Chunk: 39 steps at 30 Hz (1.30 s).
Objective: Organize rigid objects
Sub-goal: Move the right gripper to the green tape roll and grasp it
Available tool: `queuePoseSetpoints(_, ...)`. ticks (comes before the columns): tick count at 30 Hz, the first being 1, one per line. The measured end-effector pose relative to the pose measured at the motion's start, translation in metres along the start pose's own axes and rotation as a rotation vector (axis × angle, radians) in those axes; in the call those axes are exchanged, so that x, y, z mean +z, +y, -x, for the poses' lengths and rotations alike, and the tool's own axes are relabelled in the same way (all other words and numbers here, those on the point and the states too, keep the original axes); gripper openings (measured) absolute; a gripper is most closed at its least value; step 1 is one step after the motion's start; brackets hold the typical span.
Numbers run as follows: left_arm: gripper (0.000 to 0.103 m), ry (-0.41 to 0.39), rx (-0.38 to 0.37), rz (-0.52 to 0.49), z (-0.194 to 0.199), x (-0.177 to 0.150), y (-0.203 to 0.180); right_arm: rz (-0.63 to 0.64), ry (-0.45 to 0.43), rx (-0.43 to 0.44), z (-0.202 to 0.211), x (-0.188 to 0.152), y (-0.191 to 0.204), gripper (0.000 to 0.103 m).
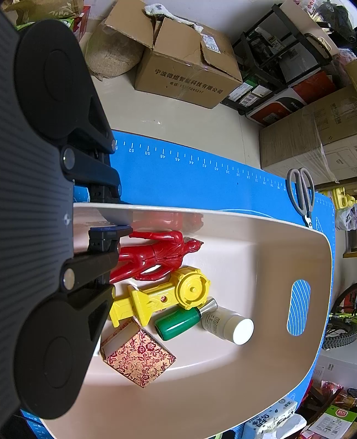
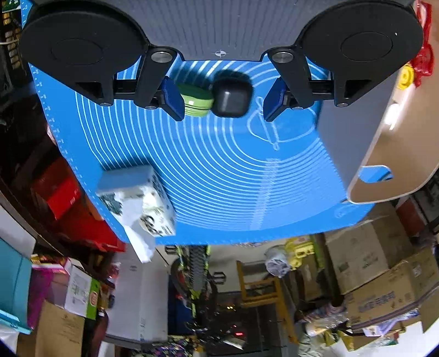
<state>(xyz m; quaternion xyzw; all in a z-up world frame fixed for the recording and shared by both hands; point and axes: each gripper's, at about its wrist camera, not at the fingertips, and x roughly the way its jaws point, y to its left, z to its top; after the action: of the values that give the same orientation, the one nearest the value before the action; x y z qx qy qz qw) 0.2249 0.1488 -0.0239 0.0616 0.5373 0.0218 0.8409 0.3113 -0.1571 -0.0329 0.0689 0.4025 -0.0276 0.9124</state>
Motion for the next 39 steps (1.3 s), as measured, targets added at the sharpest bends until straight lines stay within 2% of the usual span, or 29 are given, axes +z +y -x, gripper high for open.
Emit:
queuePoseSetpoints(10,0.012,0.000,0.001,0.000,0.000,0.000,-0.001,-0.080,0.071,-0.056,-0.027,-0.009,-0.027,0.071)
queuePoseSetpoints(26,0.013,0.000,0.003,-0.004,0.001,0.000,0.000,-0.246,0.065,-0.021,-0.053,-0.011,-0.047,0.071)
queuePoseSetpoints(34,0.013,0.000,0.004,-0.004,0.001,0.000,0.001,-0.357,0.089,0.012,-0.058,-0.015,-0.059,0.071)
queuePoseSetpoints(36,0.013,0.000,0.005,-0.004,0.001,0.000,0.001,-0.359,0.086,0.011,-0.057,-0.017,-0.059,0.068)
queuePoseSetpoints(39,0.013,0.000,0.005,-0.005,0.001,0.000,0.002,-0.350,0.085,0.011,-0.057,-0.017,-0.058,0.055)
